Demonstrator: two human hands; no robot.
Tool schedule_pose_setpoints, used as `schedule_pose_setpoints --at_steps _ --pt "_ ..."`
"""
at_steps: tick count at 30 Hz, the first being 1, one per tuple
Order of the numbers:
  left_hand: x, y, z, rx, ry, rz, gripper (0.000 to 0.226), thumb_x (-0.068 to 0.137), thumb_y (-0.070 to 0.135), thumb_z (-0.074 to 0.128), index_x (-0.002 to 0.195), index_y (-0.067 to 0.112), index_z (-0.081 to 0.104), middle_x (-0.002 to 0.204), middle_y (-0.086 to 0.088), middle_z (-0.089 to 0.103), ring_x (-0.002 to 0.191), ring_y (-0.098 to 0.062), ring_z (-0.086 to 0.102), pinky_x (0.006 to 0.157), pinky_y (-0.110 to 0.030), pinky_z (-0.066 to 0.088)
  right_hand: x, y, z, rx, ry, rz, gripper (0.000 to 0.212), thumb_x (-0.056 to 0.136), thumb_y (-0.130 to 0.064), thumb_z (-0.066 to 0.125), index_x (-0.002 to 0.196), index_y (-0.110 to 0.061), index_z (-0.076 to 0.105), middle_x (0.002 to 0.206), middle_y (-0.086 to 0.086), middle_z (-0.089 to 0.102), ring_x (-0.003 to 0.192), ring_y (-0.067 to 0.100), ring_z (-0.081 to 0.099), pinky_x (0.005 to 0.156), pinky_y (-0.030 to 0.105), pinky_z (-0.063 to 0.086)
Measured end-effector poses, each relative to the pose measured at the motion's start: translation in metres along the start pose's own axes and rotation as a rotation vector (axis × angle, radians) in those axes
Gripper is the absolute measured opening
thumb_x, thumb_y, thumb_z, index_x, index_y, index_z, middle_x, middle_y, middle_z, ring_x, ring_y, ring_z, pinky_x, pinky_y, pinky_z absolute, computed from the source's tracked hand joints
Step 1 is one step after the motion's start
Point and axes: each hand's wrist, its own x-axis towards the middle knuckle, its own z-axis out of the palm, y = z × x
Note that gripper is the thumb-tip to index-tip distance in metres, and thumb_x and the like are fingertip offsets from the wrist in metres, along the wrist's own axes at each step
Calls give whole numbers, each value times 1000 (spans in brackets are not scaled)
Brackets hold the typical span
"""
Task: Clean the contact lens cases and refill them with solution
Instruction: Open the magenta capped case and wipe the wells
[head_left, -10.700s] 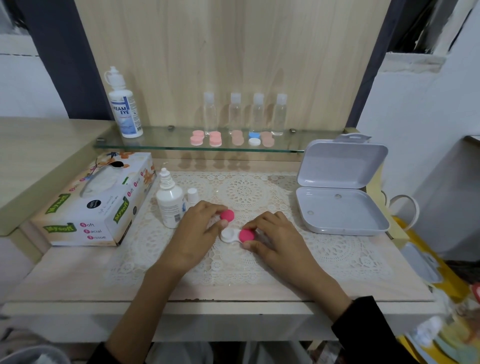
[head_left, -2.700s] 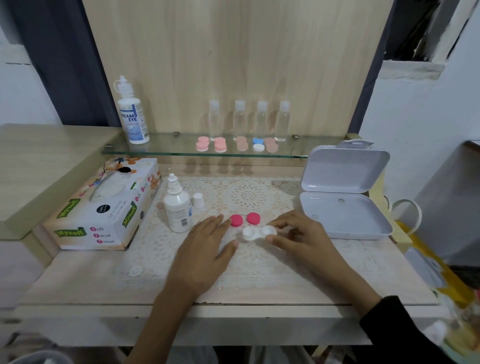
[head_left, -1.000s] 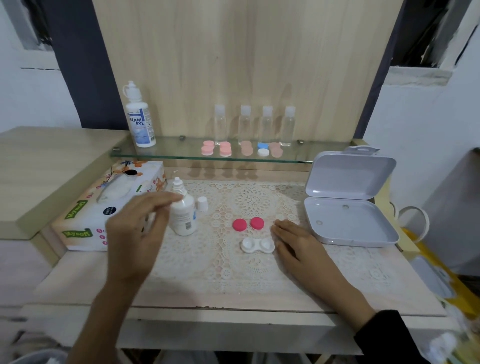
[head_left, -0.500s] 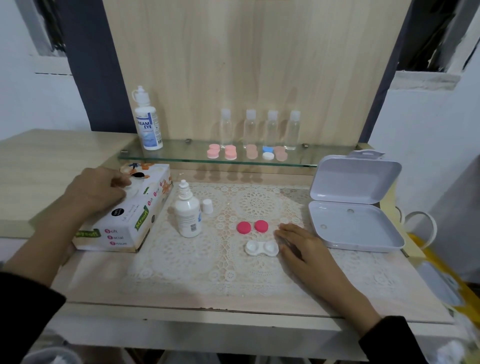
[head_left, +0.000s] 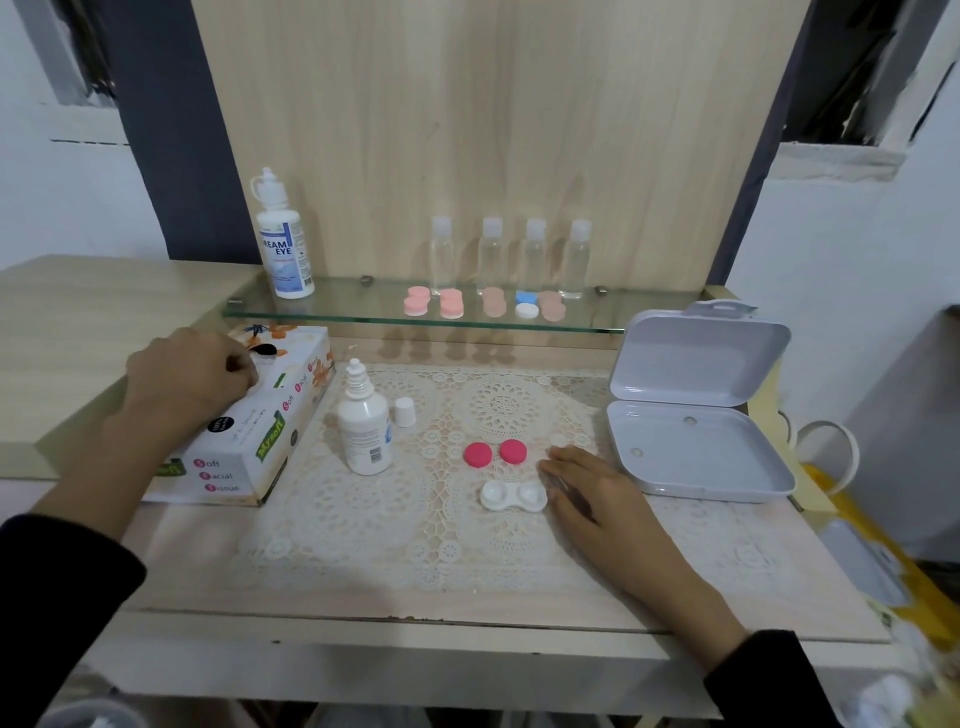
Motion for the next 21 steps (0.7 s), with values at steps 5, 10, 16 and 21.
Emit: schedule_pose_setpoints --at_steps 5,10,16,21 --pt "1 -5 0 -90 69 7 9 84 19 65 87 18 74 80 -14 58 72 -32 48 62 -36 40 -1 -2 0 -12 -2 -4 40 96 -27 47 132 -15 59 144 0 49 137 15 39 110 18 23" --pt "6 -18 8 -126 143 28 13 85 22 66 88 11 74 76 -19 64 71 -35 53 61 -36 39 0 -1 0 -33 10 -30 36 98 -21 51 133 -14 57 145 -1 48 137 14 38 109 15 19" --pt "9 -16 8 -153 147 47 13 87 16 64 87 6 72 81 -20 67 73 -27 46 66 -35 35 -1 -1 1 -44 15 -39 37 98 -21 51 134 -14 57 146 -1 47 138 13 37 109 14 17" --pt "12 -11 6 -166 20 79 12 86 24 67 92 14 72 94 -14 69 76 -20 47 67 -33 37 -1 -1 1 -51 26 -42 37 98 -20 51 134 -14 57 146 -1 47 138 13 37 108 13 17"
